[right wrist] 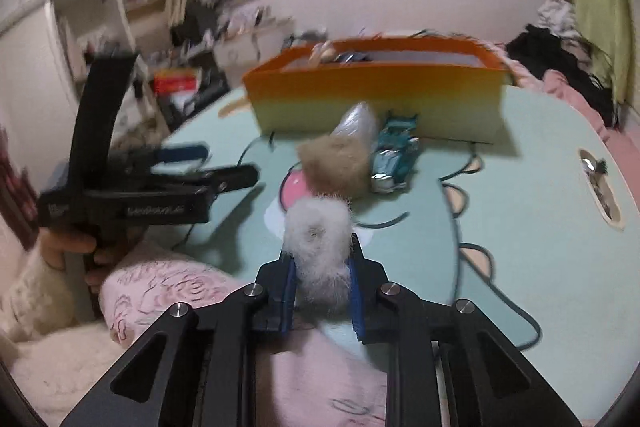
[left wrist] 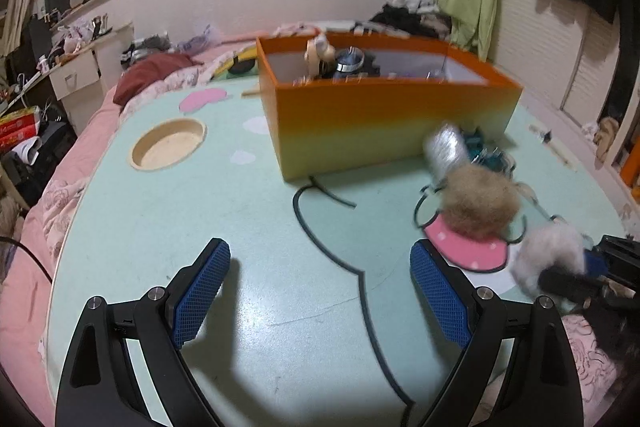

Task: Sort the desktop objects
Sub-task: 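Drop the white pouch and brown fuzzy ball into the orange box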

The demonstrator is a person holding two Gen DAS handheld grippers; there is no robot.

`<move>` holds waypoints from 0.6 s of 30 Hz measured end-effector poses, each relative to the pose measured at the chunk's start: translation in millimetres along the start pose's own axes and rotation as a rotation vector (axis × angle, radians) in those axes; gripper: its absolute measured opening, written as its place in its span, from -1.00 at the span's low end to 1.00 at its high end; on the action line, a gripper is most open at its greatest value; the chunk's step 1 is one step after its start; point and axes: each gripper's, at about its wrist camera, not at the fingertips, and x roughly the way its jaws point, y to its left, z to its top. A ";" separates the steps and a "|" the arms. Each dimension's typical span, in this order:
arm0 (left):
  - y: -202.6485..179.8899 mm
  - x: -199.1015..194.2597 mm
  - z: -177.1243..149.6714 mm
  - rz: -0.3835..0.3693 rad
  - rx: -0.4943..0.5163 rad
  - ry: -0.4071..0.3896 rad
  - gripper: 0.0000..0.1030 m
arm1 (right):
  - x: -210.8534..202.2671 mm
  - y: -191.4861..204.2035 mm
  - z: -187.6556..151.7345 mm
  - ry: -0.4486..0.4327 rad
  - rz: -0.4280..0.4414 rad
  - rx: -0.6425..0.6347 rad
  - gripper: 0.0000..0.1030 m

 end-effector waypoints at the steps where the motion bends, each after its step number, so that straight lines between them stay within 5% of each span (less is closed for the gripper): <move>1: -4.7 -4.7 2.0 -0.017 0.013 -0.015 0.78 | -5.7 -8.1 2.2 -0.041 0.003 0.038 -0.58; 3: -20.8 -12.7 9.9 -0.065 0.051 -0.033 0.78 | -20.5 -24.0 4.2 -0.131 -0.028 0.121 -0.58; 8: -74.0 -3.6 37.4 -0.117 0.165 -0.003 0.78 | -37.3 -39.4 12.1 -0.196 -0.063 0.187 -0.58; 9: -84.3 2.9 40.5 -0.116 0.196 0.023 0.69 | -36.5 -39.1 11.7 -0.194 -0.060 0.189 -0.58; 12: -96.0 24.5 42.4 -0.109 0.229 0.123 -0.22 | -32.9 -38.1 12.5 -0.178 -0.059 0.186 -0.58; 18: -42.9 -22.4 23.8 -0.198 0.097 -0.001 -0.25 | -40.2 -37.4 20.4 -0.192 -0.054 0.157 -0.58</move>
